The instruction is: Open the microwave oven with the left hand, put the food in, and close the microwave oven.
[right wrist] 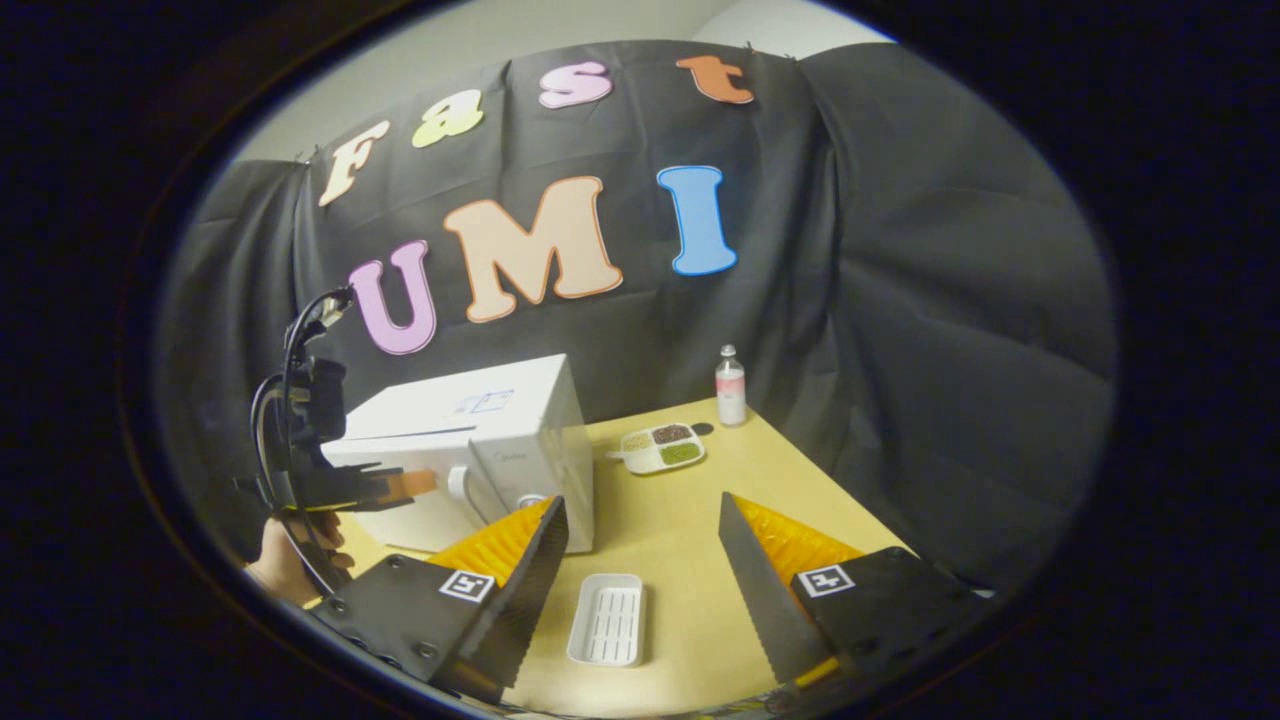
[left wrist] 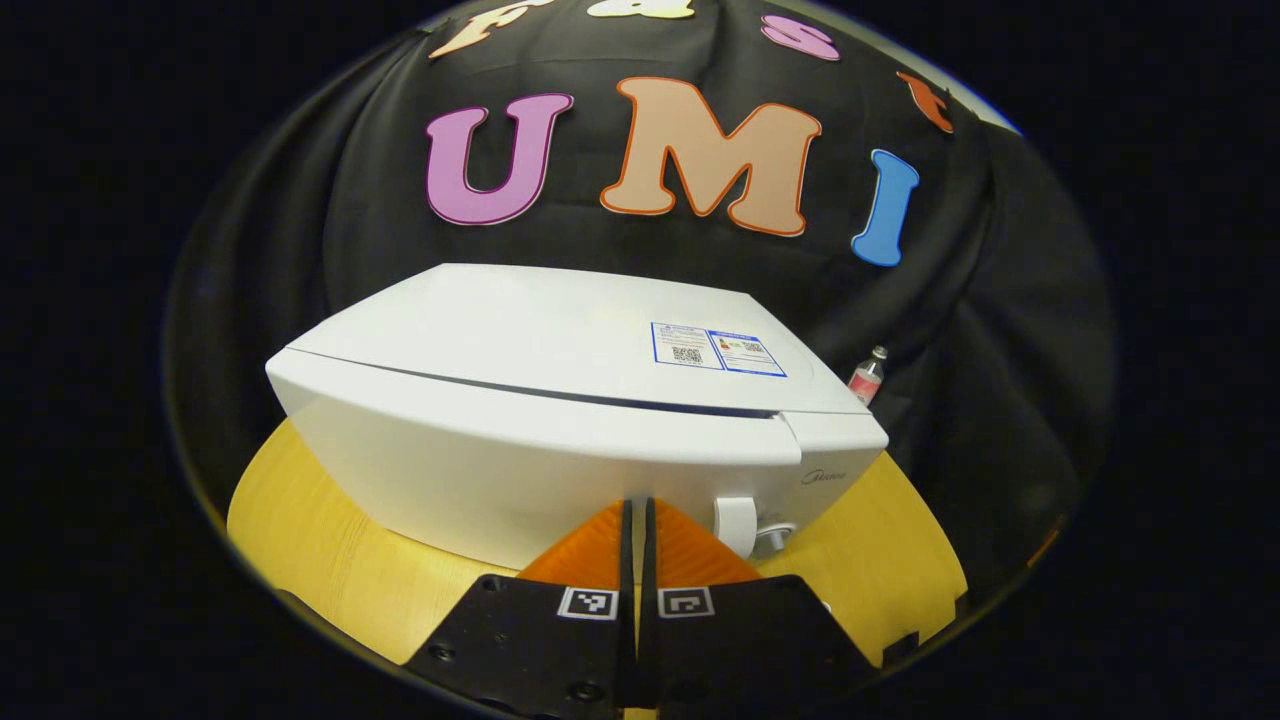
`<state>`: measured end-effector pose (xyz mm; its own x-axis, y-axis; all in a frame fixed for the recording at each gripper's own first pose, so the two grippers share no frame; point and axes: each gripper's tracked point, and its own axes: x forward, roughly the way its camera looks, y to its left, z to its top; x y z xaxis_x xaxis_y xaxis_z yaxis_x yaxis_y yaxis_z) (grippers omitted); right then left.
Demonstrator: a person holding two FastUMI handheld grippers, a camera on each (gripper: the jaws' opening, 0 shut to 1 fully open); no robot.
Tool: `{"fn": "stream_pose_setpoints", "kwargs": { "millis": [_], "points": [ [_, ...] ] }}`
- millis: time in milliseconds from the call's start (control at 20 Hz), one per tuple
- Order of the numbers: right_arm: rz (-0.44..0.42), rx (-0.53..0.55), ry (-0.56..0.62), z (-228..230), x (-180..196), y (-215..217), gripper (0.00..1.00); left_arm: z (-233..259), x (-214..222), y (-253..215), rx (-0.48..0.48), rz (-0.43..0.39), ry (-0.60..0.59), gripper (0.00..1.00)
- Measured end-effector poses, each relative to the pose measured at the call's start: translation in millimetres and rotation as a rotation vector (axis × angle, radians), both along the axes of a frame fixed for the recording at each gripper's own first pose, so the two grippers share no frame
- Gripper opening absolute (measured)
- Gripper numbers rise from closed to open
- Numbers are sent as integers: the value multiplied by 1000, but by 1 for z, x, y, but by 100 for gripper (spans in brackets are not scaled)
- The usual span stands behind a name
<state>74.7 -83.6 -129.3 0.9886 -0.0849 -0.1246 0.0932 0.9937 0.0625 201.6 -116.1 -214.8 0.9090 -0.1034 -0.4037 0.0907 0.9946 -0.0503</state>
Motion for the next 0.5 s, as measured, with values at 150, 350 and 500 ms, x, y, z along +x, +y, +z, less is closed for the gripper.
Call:
{"fn": "stream_pose_setpoints", "kwargs": {
  "millis": [150, 350, 500],
  "points": [
    [37, -13, 13, -2, 3, 11, 94, 3, 4, 0, -4, 17, -14, 0],
    [100, -28, 48, -9, 1, 31, 89, 4, 8, -7, -11, 30, 5, 1],
    [119, -19, 61, -13, 0, 40, 89, 11, 5, -13, -9, -17, -12, 0]
  ]
}}
